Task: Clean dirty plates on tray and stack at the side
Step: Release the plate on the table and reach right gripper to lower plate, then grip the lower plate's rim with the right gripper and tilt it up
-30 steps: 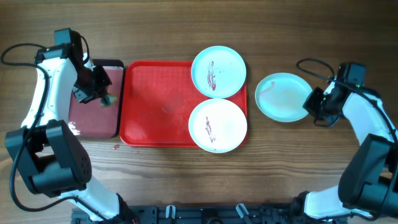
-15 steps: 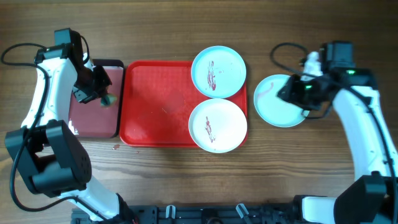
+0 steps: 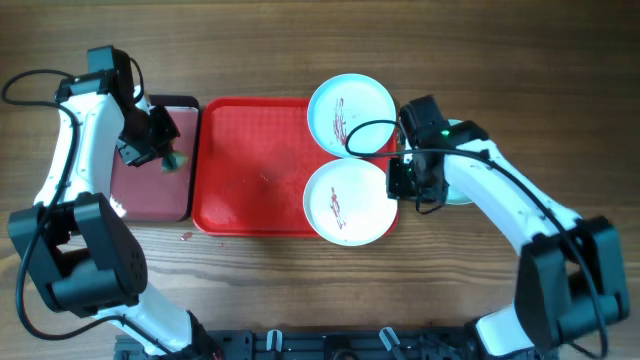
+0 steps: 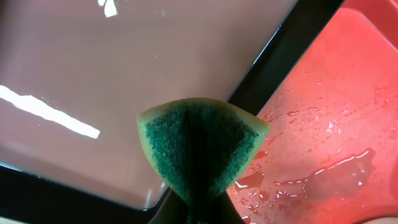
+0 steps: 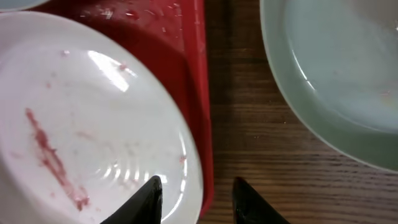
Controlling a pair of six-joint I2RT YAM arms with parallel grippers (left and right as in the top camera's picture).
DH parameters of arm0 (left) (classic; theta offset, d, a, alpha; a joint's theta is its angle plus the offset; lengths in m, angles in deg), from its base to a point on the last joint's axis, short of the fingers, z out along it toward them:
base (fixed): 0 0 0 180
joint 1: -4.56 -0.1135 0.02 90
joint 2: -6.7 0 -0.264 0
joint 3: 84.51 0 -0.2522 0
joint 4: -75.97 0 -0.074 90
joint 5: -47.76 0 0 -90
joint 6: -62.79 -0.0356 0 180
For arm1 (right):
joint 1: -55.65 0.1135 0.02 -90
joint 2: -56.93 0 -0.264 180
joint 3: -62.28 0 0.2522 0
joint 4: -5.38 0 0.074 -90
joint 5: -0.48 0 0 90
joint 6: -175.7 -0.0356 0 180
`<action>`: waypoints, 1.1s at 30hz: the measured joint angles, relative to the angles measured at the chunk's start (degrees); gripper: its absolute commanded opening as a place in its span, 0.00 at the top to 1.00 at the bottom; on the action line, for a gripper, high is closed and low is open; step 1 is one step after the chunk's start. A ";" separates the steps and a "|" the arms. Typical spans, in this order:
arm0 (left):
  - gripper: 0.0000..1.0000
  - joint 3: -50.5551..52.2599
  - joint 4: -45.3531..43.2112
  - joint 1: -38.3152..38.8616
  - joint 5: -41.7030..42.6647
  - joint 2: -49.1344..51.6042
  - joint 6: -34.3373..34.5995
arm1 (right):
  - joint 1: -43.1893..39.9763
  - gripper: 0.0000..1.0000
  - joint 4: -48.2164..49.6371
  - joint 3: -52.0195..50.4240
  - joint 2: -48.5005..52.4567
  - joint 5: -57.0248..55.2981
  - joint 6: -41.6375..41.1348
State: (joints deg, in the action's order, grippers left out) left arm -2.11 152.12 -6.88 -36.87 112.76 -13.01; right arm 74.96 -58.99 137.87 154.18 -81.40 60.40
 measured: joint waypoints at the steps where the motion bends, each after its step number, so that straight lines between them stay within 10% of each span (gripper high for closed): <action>1: 0.96 0.00 0.00 0.00 0.00 -0.02 0.00 | 0.00 0.73 0.07 -0.26 1.07 -0.33 -0.22; 9: 0.96 0.00 0.00 0.00 0.02 -0.02 0.00 | 3.26 0.96 4.20 -2.99 2.54 -0.70 -0.22; 20: 0.96 0.00 0.00 0.00 0.00 -0.02 0.00 | 5.22 0.96 7.76 -2.36 3.45 3.89 -1.55; 33: 0.96 -2.29 1.70 0.13 -0.15 -4.74 0.00 | 21.64 0.96 35.78 -1.53 3.82 -7.34 -26.36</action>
State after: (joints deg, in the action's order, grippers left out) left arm -4.40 153.83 -6.75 -37.02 108.02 -13.01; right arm 96.60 -23.21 136.34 158.01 -88.75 34.04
